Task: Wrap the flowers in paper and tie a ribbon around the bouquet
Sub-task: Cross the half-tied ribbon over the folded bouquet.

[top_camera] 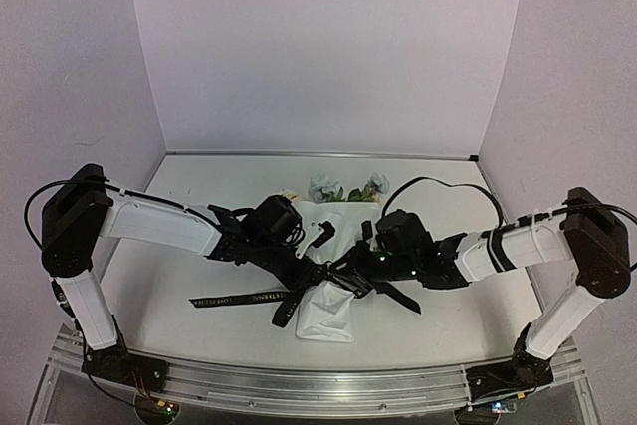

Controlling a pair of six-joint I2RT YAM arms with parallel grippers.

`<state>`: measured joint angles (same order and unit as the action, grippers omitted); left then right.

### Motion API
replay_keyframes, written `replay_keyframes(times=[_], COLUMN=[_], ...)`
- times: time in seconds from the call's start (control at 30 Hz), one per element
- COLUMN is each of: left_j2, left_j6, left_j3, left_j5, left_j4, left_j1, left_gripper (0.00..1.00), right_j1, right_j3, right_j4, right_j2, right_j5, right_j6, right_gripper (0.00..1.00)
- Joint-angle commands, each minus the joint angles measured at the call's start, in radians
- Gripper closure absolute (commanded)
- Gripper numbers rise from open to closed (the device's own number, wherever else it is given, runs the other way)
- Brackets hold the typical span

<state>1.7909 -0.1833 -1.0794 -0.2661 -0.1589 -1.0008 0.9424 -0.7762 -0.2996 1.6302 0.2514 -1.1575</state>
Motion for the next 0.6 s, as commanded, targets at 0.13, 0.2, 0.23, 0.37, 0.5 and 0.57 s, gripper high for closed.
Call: replay_keyframes(times=[0.13,0.2,0.23,0.37,0.5,0.57], left_j2=[0.015,0.013,0.012,0.007,0.004,0.002], left_j6=[0.004,0.004,0.005,0.005,0.005,0.006], left_j3=[-0.044,-0.044,-0.043,-0.041,-0.039,-0.036], left_j5=[-0.007,-0.01,-0.01,-0.011,-0.01,-0.012], left_j4=[-0.004,-0.004,-0.003,0.002,0.001,0.001], left_j1=[-0.004,-0.004,-0.005,-0.007,-0.008,-0.009], left_gripper=[0.99,0.98,0.98,0.98,0.98,0.98], right_j1=[0.0,0.001,0.0,-0.006,-0.007,-0.008], right_j3=[-0.025,-0.033,-0.039,-0.067,-0.091,-0.096], right_j4=[0.074,0.112,0.13,0.152,0.152,0.153], right_j2=[-0.065,-0.066,-0.063,-0.033,-0.018,-0.019], right_j5=[-0.032,-0.044,-0.052,-0.07,-0.074,-0.077], right_j6=[0.078,0.102,0.111,0.12,0.118,0.119], right_gripper=[0.77,0.69,0.65,0.56,0.56,0.56])
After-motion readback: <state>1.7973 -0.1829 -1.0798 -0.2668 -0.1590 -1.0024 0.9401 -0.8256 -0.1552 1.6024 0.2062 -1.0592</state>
